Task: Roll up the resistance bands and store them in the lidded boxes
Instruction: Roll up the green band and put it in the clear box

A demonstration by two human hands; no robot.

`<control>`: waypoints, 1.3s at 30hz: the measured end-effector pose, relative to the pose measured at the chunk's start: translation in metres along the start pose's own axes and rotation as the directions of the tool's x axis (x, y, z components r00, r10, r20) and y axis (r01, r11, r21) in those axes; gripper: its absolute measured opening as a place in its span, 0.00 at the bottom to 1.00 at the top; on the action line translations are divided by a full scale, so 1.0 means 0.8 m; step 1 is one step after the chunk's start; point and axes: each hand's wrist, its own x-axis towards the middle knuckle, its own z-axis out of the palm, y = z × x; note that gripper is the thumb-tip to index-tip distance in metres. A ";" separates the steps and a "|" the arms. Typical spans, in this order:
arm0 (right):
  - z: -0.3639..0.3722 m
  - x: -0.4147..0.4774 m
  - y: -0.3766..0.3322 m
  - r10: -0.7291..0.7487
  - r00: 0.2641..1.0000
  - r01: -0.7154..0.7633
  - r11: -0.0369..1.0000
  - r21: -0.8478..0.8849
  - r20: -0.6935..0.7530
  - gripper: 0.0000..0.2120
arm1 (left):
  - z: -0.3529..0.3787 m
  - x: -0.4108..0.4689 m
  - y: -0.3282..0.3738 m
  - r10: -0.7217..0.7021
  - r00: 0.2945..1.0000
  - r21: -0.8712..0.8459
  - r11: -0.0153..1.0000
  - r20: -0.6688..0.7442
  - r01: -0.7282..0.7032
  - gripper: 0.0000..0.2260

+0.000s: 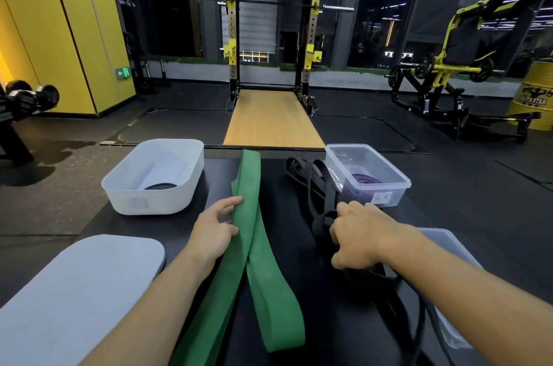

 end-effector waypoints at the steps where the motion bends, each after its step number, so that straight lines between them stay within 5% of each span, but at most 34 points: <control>1: -0.001 -0.001 -0.008 -0.022 0.999 0.020 0.999 -0.036 -0.043 0.22 | -0.001 -0.002 -0.002 -0.004 1.000 0.061 0.998 0.012 0.003 0.30; 6: 0.003 0.004 -0.045 -0.149 0.949 0.189 0.974 0.123 -0.278 0.18 | 0.005 -0.016 -0.005 0.037 0.991 0.305 0.949 0.131 -0.076 0.21; 9: 0.007 0.011 -0.070 -0.158 0.944 0.263 0.891 0.370 -0.290 0.18 | 0.003 -0.024 -0.003 0.044 0.988 0.341 0.936 0.146 -0.092 0.20; 14: 0.033 0.032 -0.106 -0.139 0.941 0.295 0.782 0.550 -0.307 0.18 | -0.006 -0.037 0.001 0.081 0.983 0.549 0.820 0.164 -0.160 0.27; 18: 0.052 0.050 -0.117 -0.073 0.940 0.293 0.674 0.678 -0.333 0.25 | -0.012 -0.041 -0.003 0.050 0.991 0.423 0.901 0.123 -0.098 0.20; 21: 0.059 0.056 -0.120 0.016 0.947 0.269 0.510 0.817 -0.322 0.36 | -0.015 -0.042 -0.001 0.028 0.998 0.148 0.988 0.058 -0.036 0.17; 26: 0.060 0.049 -0.131 -0.030 0.962 0.273 0.036 0.961 -0.272 0.47 | -0.010 -0.048 0.008 0.053 0.998 -0.141 0.989 -0.016 -0.055 0.11; 29: 0.052 0.047 -0.140 0.093 0.957 0.278 -0.044 0.960 -0.273 0.31 | -0.005 -0.047 0.010 0.082 0.996 -0.139 0.987 -0.023 -0.084 0.12; 31: 0.037 0.042 -0.140 0.184 0.968 0.219 -0.274 0.936 -0.173 0.17 | -0.002 -0.047 0.015 0.095 0.996 -0.108 0.990 -0.006 -0.095 0.14; 33: 0.023 0.035 -0.136 0.139 0.984 0.163 -0.421 0.892 -0.114 0.17 | -0.002 -0.048 0.028 0.075 0.997 -0.134 0.988 0.014 -0.072 0.14; 35: 0.011 0.027 -0.133 0.032 0.987 0.161 -0.329 0.930 -0.159 0.22 | -0.001 -0.046 0.044 0.032 0.999 -0.197 0.980 0.022 -0.027 0.12; 39: 0.001 0.022 -0.140 -0.006 0.968 0.242 -0.218 0.945 -0.250 0.10 | 0.008 -0.039 0.058 -0.031 0.999 -0.348 0.937 0.044 0.044 0.12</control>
